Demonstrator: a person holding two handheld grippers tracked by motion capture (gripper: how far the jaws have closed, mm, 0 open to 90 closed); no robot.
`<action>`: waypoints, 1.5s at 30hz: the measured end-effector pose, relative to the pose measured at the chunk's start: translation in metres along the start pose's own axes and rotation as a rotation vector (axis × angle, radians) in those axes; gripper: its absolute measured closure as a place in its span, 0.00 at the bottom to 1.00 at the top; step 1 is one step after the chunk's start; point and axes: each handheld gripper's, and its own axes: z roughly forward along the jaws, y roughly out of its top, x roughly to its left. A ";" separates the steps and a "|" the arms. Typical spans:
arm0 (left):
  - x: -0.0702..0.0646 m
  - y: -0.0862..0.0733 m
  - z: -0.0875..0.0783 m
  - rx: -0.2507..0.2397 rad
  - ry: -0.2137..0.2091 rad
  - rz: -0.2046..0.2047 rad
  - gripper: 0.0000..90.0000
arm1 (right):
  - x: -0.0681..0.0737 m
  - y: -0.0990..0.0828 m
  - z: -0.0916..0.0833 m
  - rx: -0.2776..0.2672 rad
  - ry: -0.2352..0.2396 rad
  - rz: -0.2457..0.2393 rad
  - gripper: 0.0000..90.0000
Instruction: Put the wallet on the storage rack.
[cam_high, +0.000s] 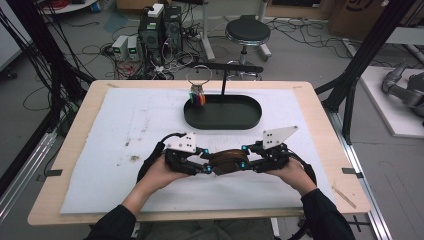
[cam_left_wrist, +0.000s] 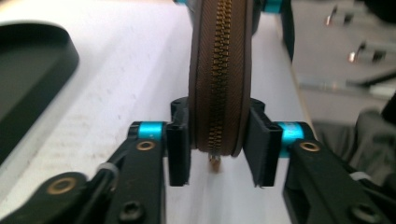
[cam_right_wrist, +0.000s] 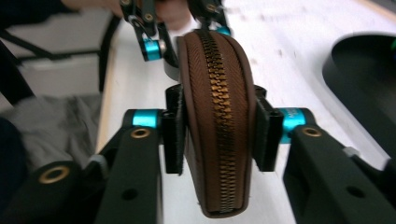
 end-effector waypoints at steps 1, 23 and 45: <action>0.000 0.000 0.000 0.000 0.000 0.000 0.61 | 0.000 0.000 -0.001 -0.022 0.000 0.000 0.73; -0.003 0.009 -0.009 -0.119 -0.040 0.003 0.75 | 0.002 0.013 -0.020 -0.159 -0.032 0.039 0.52; -0.004 0.010 -0.012 -0.097 -0.064 0.022 0.75 | 0.005 0.018 -0.015 -0.087 0.009 0.002 0.69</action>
